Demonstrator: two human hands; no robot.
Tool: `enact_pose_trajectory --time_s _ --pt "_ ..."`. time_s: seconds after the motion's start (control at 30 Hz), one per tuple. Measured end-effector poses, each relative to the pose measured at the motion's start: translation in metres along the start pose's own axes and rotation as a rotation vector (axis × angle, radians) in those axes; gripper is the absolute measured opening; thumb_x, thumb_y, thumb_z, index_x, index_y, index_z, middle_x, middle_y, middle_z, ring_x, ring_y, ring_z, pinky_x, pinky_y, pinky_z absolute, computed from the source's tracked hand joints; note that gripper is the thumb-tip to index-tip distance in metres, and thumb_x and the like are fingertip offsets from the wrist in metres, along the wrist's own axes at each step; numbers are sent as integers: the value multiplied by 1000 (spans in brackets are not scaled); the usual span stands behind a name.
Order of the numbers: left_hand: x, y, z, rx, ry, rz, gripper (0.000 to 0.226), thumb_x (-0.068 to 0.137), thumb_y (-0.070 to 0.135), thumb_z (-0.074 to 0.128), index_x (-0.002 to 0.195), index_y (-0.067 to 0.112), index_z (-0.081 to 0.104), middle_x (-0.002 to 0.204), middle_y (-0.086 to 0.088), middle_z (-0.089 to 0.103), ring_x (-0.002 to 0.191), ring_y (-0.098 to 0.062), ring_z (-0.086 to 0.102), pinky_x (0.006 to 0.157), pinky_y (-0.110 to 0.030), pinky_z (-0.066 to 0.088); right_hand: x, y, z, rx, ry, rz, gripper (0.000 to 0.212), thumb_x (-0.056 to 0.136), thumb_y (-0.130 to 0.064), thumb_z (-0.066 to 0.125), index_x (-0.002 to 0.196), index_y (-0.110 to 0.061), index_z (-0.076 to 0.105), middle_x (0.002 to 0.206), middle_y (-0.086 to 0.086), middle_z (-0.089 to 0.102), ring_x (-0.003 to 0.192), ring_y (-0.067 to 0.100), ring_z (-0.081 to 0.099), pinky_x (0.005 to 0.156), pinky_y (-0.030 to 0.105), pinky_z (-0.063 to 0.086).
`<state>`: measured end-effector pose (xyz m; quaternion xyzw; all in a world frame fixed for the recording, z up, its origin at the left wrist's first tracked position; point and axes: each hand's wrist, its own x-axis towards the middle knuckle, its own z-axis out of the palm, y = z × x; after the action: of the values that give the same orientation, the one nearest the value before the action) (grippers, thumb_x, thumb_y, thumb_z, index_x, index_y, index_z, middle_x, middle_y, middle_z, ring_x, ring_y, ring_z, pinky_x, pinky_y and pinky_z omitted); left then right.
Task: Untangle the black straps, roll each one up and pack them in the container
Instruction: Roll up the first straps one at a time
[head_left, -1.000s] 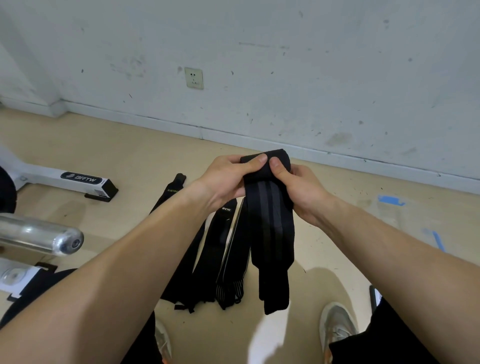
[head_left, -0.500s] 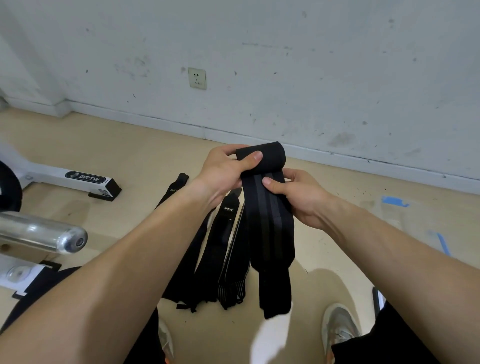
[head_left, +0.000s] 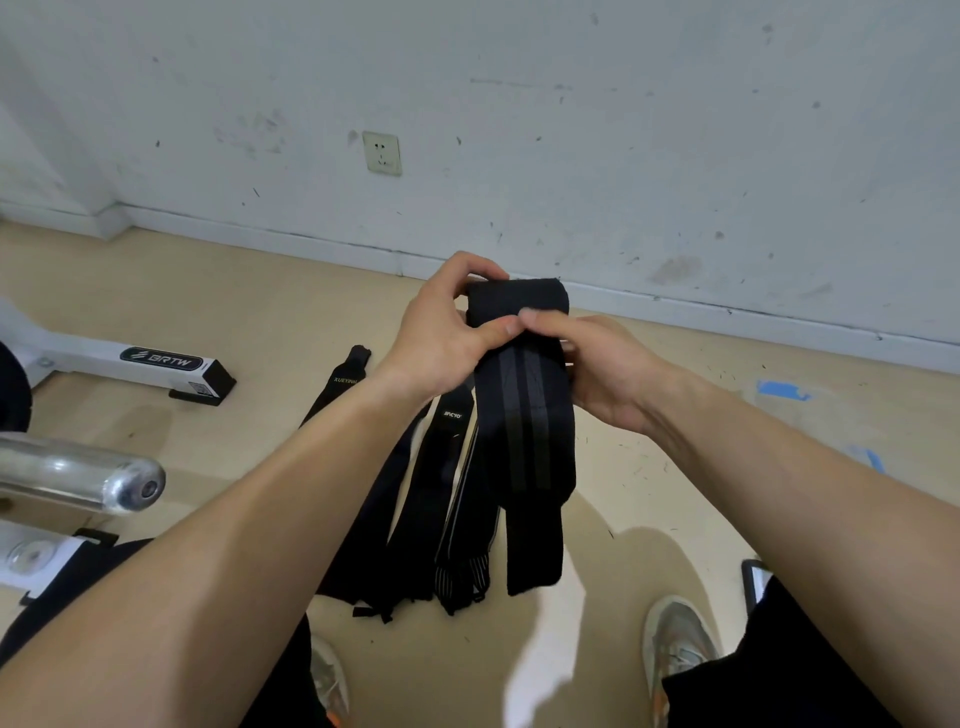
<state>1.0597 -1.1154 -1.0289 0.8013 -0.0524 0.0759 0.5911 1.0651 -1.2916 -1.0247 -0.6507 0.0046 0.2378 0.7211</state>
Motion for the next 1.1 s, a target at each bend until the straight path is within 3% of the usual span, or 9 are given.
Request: enact_pose_trajectory --time_s 0.1,0.23,0.37,0.5,0.6,0.7,0.77,0.97,1.1 --pt "-2 1 1 69 0 47 40 84 10 82 111 28 59 115 2 67 83 -8 66 66 -9 49 1 -1 2 35 50 6 45 92 -51 66 113 -12 73 96 5 78 93 22 76 89 38 61" --pt "-5 0 3 70 -7 55 42 84 10 82 112 30 59 112 8 65 76 5 63 65 -11 50 2 2 3 28 52 -9 51 96 -49 62 118 -4 71 106 11 78 100 25 75 91 39 60" --pt "-4 -8 2 -35 -57 -71 46 82 13 85 116 29 59 121 1 62 97 -23 71 77 -33 63 2 7 2 42 58 -31 44 99 -43 60 116 -4 71 102 9 78 95 22 76 84 33 61" --pt "-4 -9 3 -296 -97 -328 54 84 9 84 131 13 57 116 -15 72 101 -31 75 87 -45 63 3 9 -3 21 33 -69 38 101 -38 58 117 -6 70 101 7 79 96 23 76 77 32 61" --pt "-5 -3 5 -447 -171 -420 43 92 17 76 131 3 61 114 -16 76 104 -28 75 95 -43 60 2 7 -4 12 37 -100 35 101 -34 58 119 -7 69 103 6 78 96 20 76 76 31 60" --pt "-5 2 6 -482 -212 -476 38 99 34 67 118 2 71 107 -10 78 104 -24 75 96 -37 59 3 9 -6 -30 46 -119 34 101 -31 60 124 -7 67 111 9 77 100 22 75 81 34 60" --pt "-4 1 5 -473 -195 -470 37 99 33 67 117 1 71 108 -12 78 104 -25 75 96 -38 59 3 9 -6 -35 36 -126 34 100 -29 61 127 -8 65 115 10 75 103 25 74 85 36 60" --pt "-1 1 2 -426 -140 -405 29 99 20 68 121 2 69 107 -11 77 93 -22 77 70 -27 60 0 3 -8 -51 1 -94 31 98 -31 65 127 -20 65 113 1 76 103 25 74 85 41 61" --pt "3 -1 0 -386 -110 -374 34 95 17 73 126 4 65 113 -15 76 100 -27 76 88 -41 62 -1 -1 -8 -98 -32 -24 37 95 -50 63 125 -28 66 118 5 74 102 28 74 86 42 61"
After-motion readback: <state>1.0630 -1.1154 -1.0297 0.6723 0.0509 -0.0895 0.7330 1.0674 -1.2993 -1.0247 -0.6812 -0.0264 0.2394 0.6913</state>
